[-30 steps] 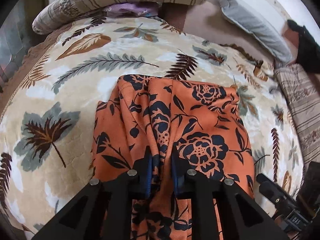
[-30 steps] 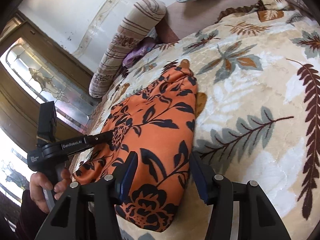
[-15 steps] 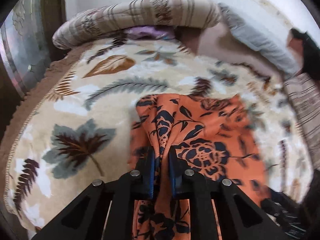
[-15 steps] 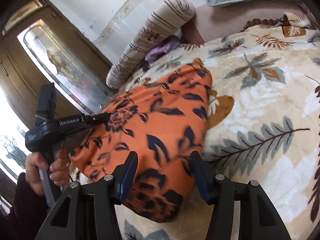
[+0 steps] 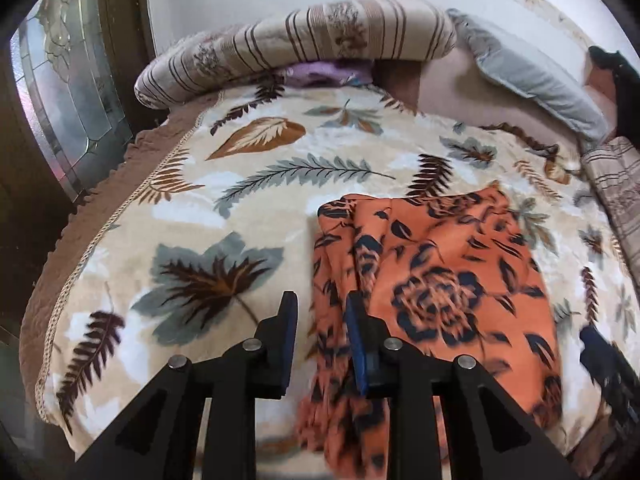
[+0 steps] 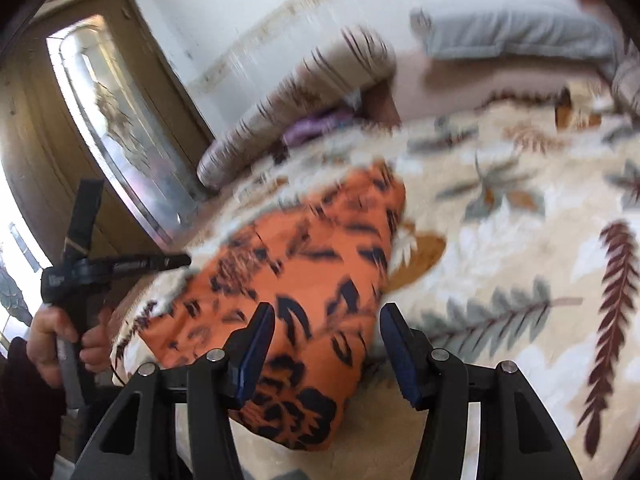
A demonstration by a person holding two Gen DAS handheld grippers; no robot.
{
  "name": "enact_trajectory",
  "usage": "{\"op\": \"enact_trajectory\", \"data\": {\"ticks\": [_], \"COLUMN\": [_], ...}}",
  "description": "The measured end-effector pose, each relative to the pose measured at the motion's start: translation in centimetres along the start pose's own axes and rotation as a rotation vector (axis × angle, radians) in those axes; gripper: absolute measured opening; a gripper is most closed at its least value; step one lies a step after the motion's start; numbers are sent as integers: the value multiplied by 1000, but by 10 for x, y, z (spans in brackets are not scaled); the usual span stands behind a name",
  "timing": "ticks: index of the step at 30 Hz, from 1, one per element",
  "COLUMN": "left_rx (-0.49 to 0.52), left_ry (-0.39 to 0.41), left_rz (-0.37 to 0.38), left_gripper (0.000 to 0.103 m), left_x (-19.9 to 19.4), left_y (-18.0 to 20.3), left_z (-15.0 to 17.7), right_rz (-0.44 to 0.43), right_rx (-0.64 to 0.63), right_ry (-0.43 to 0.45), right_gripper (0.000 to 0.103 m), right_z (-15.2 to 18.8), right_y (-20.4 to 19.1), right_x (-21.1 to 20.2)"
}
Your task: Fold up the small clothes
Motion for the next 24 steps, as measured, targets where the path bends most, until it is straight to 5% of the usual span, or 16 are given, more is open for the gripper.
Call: {"op": "enact_trajectory", "data": {"ticks": [4,7,11,19,24], "left_rx": [68,135,182,44,28], "left_ry": [8,3,-1,-61,-74], "left_rz": [27,43,-60,-29,-52], "left_gripper": [25,26,27,64,68], "left_x": [-23,-24,6,51,47], "left_y": [19,42,40,9,6], "left_z": [29,54,56,40,45], "right_rz": [-48,-17,18,-14,-10], "right_rx": [-84,-122,-142,-90,-92], "right_ry": [-44,-130,-156,-167,-168], "right_gripper": [42,41,41,40,40], "right_z": [9,29,38,38,38], "right_y": [-22,-25,-19,-13,-15], "right_x": [10,25,32,28,30]}}
Point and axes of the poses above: each gripper's, at about its wrist camera, not at the fingertips, and x roughly the way its jaws point, y to its right, z to its underside, the point moved 9 cm from there along x, roughly the way its jaws point, and after that the axes turned 1 degree about y, right-handed, at the moved point
